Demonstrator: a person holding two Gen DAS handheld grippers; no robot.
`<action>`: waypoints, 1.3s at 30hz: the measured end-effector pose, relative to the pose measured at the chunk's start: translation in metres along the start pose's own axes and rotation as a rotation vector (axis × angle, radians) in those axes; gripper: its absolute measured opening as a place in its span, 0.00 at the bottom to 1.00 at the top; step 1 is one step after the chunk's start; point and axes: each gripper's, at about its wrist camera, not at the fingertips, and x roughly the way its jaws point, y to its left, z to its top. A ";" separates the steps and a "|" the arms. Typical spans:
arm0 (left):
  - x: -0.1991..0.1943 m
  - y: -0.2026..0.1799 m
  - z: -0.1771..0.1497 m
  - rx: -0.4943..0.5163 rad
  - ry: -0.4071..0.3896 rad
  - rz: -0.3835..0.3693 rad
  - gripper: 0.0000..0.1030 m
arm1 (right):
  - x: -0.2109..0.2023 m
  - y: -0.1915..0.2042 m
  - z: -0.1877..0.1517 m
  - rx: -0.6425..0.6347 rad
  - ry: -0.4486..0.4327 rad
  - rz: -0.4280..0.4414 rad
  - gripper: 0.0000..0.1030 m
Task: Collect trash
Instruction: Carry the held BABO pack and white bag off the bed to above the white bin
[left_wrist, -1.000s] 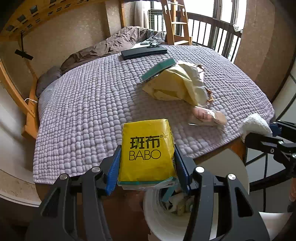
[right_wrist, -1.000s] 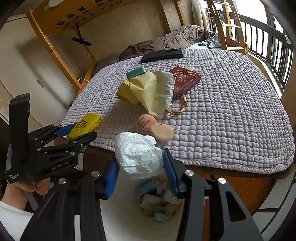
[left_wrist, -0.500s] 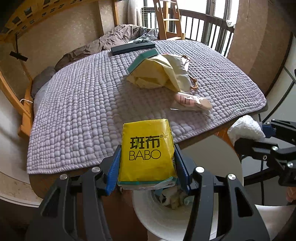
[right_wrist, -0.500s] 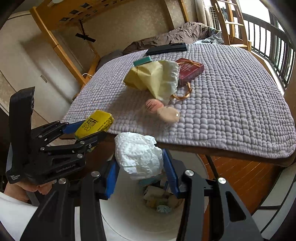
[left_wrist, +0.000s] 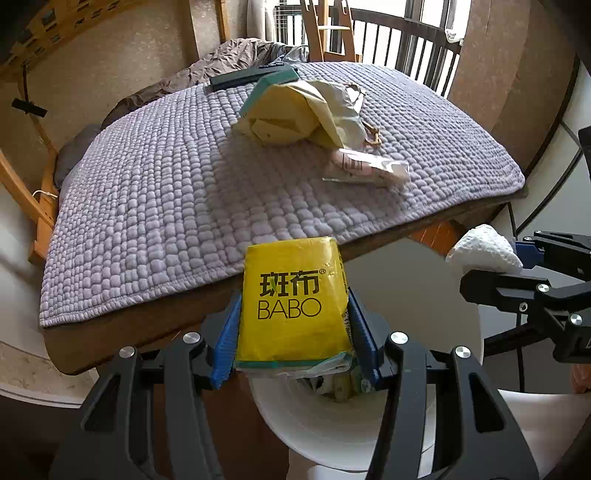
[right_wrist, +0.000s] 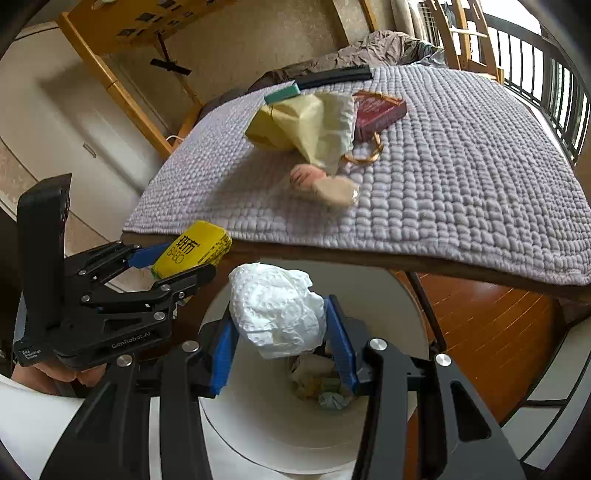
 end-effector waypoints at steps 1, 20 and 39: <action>0.001 -0.001 -0.001 0.002 0.004 -0.003 0.53 | 0.001 0.000 -0.001 0.000 0.004 0.002 0.44; 0.002 -0.004 -0.014 0.021 0.024 -0.002 0.53 | 0.016 0.001 -0.012 -0.001 0.056 0.023 0.44; -0.006 -0.014 -0.029 0.073 0.036 -0.039 0.52 | 0.018 0.003 -0.022 0.016 0.067 0.008 0.44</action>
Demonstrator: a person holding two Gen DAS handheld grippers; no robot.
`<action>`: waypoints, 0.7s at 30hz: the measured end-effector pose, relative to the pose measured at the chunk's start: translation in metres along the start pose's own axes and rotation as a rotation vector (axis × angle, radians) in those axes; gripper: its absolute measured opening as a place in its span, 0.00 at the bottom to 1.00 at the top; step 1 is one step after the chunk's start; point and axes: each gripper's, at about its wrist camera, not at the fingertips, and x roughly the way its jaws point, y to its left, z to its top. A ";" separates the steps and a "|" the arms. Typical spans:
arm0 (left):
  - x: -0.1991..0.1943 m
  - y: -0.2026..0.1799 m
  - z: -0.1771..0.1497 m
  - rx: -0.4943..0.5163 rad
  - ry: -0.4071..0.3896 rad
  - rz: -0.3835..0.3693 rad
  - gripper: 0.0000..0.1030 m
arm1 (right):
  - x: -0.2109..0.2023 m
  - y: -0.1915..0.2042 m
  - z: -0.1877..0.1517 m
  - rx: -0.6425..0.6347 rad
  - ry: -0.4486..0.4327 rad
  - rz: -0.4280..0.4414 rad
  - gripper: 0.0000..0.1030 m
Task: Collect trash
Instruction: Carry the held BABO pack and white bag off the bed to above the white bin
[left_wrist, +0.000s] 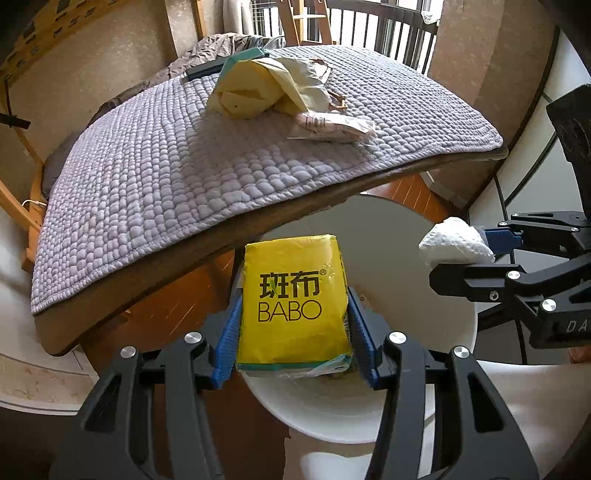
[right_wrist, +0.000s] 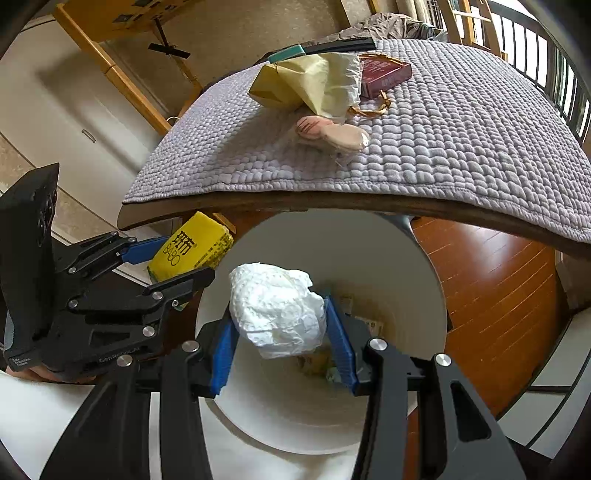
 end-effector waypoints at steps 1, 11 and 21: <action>0.000 -0.001 -0.001 0.002 0.003 -0.002 0.52 | 0.000 0.000 -0.001 0.001 0.002 -0.001 0.44; 0.011 -0.002 -0.012 -0.005 0.042 -0.021 0.52 | 0.004 -0.001 -0.007 0.008 0.018 -0.013 0.44; 0.023 -0.001 -0.018 -0.007 0.076 -0.021 0.52 | 0.019 0.000 -0.013 0.005 0.043 -0.037 0.44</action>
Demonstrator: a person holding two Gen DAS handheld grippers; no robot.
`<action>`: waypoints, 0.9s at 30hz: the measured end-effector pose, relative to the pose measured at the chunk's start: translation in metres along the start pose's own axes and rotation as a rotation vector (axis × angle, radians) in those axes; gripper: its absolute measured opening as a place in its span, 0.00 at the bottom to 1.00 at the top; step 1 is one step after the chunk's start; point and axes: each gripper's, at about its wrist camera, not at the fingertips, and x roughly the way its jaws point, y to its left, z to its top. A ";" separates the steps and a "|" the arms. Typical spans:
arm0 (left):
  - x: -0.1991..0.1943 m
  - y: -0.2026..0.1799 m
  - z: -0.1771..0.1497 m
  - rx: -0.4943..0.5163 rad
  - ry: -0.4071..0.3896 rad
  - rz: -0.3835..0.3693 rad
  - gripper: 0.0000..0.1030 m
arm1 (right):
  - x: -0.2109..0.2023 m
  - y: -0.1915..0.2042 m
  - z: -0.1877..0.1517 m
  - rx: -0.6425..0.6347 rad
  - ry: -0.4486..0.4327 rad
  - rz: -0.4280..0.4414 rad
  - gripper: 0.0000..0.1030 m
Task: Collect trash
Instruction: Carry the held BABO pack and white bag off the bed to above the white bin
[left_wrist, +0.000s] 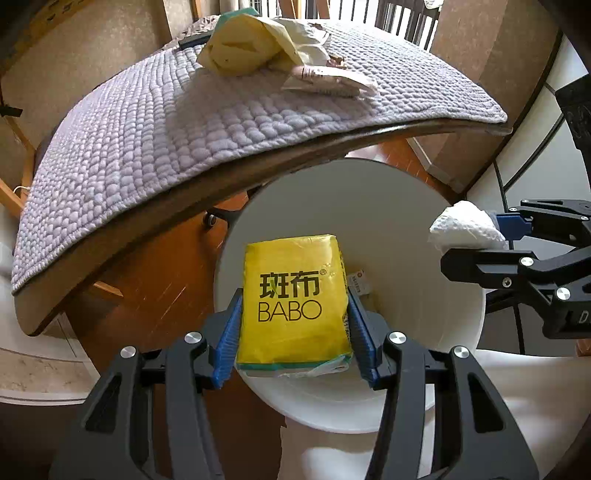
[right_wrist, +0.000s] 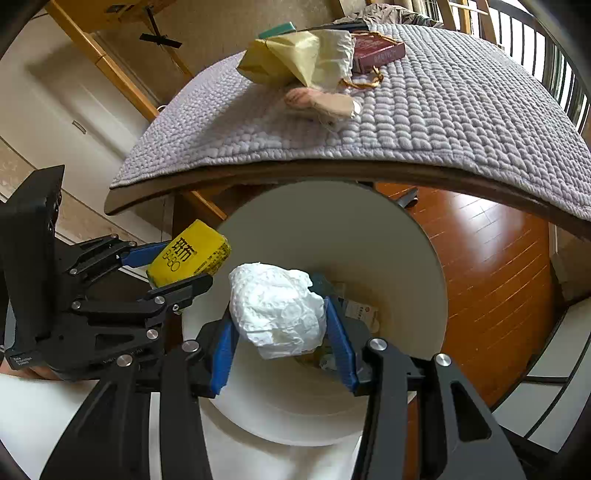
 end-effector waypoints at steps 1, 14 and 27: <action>0.001 0.000 0.000 0.000 0.004 0.000 0.52 | 0.001 0.001 -0.001 0.000 0.002 -0.001 0.44; 0.027 0.002 -0.002 0.009 0.061 -0.018 0.52 | 0.021 -0.005 -0.008 0.010 0.030 -0.032 0.44; 0.051 -0.004 -0.004 0.037 0.113 -0.017 0.52 | 0.040 -0.005 -0.014 0.030 0.058 -0.060 0.44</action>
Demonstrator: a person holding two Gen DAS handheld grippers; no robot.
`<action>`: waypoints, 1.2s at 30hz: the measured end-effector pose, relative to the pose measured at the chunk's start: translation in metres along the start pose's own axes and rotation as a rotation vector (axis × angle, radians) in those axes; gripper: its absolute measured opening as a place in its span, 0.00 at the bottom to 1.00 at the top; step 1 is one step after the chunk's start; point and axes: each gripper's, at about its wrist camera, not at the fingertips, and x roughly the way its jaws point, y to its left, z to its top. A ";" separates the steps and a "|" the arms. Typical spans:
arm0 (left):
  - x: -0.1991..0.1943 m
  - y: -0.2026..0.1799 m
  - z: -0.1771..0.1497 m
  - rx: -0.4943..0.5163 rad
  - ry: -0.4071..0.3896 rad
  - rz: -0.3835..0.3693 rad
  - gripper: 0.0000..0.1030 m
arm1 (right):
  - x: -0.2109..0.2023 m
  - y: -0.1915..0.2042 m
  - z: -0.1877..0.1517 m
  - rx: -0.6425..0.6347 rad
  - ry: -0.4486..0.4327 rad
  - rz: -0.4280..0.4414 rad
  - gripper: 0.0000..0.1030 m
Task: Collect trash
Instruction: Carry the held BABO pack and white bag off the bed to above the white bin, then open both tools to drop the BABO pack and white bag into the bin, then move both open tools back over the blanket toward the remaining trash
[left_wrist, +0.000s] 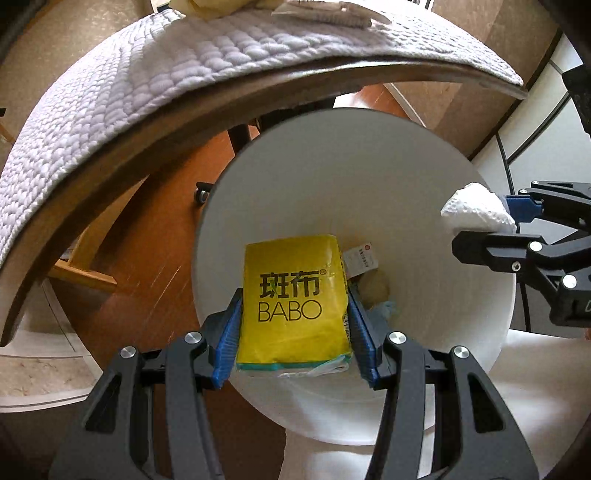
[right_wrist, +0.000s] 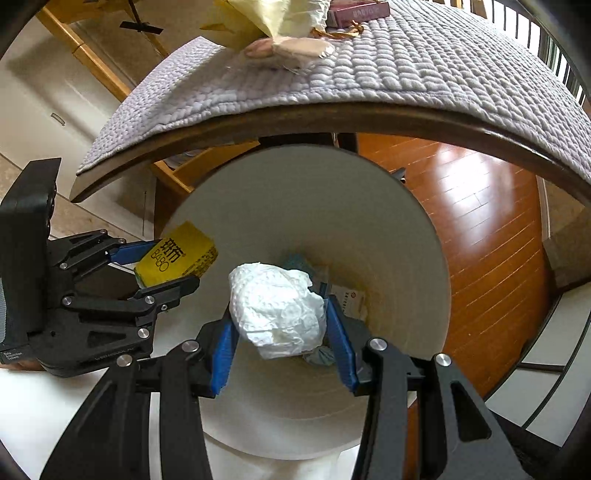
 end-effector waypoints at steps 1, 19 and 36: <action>0.001 -0.001 0.000 0.001 0.003 0.001 0.52 | 0.000 0.000 0.002 -0.001 0.001 -0.004 0.44; 0.001 -0.002 0.002 -0.005 -0.019 -0.048 0.81 | 0.005 0.008 -0.006 -0.011 -0.022 -0.063 0.79; -0.103 0.042 0.040 -0.132 -0.310 -0.068 0.96 | -0.055 0.016 0.025 0.029 -0.245 -0.074 0.91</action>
